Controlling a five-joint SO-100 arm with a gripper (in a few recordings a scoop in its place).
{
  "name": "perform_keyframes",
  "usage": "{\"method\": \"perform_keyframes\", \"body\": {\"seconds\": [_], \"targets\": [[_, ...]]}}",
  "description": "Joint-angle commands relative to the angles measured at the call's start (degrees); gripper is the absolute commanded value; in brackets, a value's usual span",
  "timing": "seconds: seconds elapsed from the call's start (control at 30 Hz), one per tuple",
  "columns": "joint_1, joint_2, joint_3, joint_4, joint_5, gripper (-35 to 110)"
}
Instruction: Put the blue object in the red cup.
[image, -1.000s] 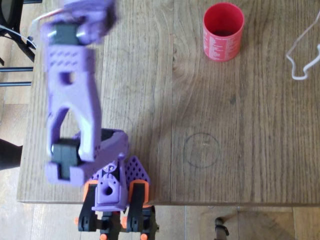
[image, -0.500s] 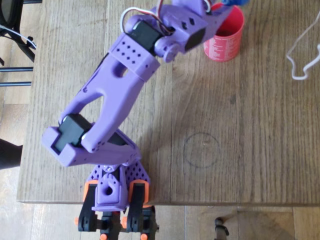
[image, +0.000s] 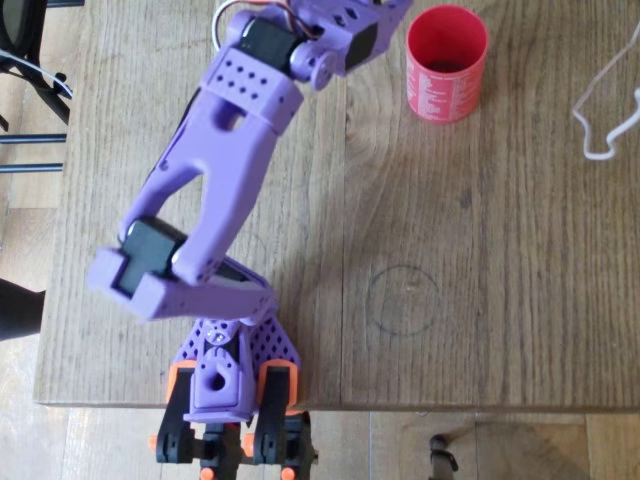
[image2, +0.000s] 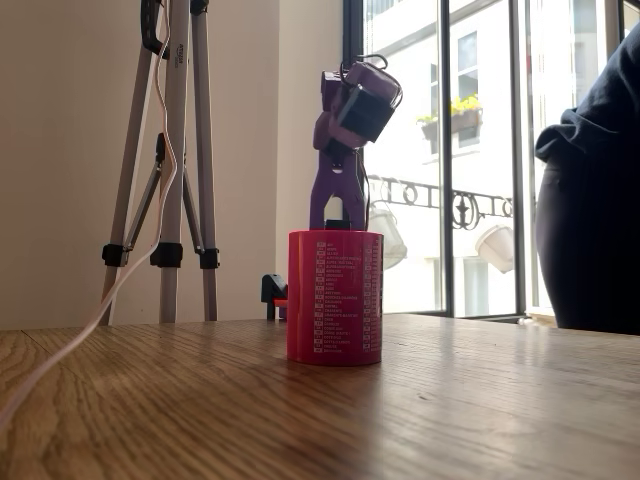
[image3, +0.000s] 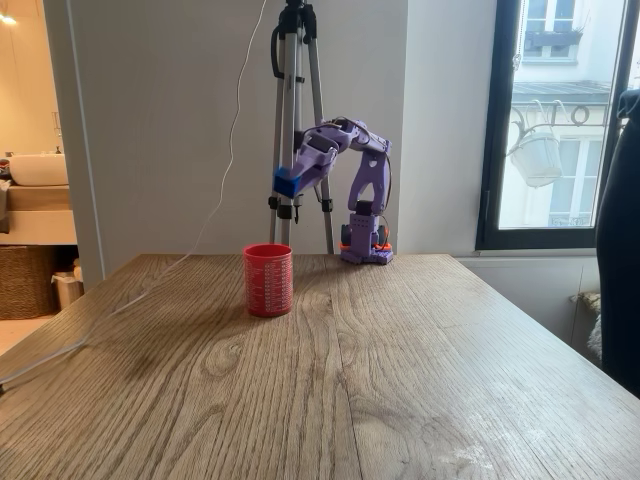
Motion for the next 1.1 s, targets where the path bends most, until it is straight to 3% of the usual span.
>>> {"method": "perform_keyframes", "body": {"seconds": [0.0,0.47,0.83,1.07], "targets": [[-0.4,-1.7,-3.9,-2.3,0.1,1],[5.0,-4.9,-0.2,-11.2,2.5,1],[5.4,-4.3,0.5,-9.8,1.3,1],[7.1,-3.2,1.8,-7.4,2.4,38]]}}
